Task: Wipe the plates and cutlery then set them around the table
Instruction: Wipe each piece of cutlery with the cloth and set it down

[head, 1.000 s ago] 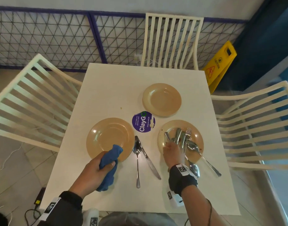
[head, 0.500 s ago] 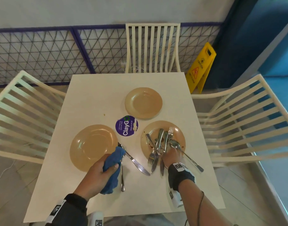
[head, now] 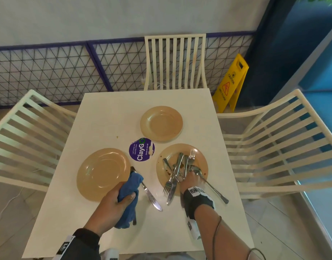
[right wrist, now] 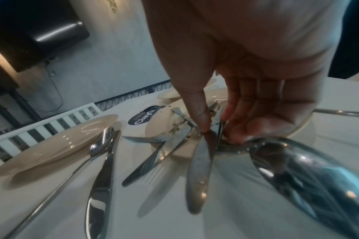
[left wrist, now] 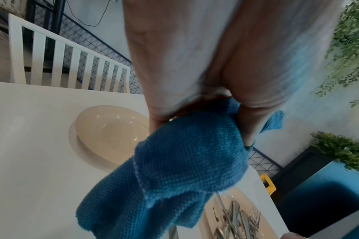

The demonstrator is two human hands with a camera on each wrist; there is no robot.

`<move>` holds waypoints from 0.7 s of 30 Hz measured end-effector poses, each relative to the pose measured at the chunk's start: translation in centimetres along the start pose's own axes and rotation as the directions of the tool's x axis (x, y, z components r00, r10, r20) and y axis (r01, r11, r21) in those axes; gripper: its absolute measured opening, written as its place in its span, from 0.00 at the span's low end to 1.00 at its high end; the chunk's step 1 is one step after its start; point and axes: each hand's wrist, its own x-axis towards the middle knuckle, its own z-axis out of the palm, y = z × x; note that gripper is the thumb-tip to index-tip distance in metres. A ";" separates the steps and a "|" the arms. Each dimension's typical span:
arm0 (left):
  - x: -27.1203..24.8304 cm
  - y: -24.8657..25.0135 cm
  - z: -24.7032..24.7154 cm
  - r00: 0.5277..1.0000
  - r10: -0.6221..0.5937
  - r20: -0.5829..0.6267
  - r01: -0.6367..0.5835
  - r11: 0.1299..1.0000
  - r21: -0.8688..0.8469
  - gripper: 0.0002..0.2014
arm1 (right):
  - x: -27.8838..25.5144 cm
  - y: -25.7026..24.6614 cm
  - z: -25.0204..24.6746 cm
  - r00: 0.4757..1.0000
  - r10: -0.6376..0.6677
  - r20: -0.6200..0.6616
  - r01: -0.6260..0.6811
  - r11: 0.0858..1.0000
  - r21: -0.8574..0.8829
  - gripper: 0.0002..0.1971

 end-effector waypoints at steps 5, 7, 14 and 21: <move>-0.1 0.9 0.3 1.000 0.025 0.009 -0.024 0.999 -0.029 0.08 | 1.0 -0.5 1.1 0.999 0.045 -0.018 -0.045 0.998 0.044 0.14; 0.0 1.0 0.2 0.999 0.030 0.011 -0.030 0.999 -0.034 0.09 | 1.2 -0.6 1.1 0.997 0.076 0.007 -0.076 0.994 0.080 0.15; 0.3 0.8 -0.8 0.999 0.028 0.042 -0.026 0.998 -0.051 0.09 | 1.3 -1.0 1.3 0.986 0.166 0.020 -0.166 0.963 0.214 0.23; 0.8 0.2 -2.2 0.998 0.035 0.059 -0.033 0.998 -0.049 0.09 | 0.7 -0.5 2.0 0.982 0.184 -0.028 -0.176 0.966 0.191 0.35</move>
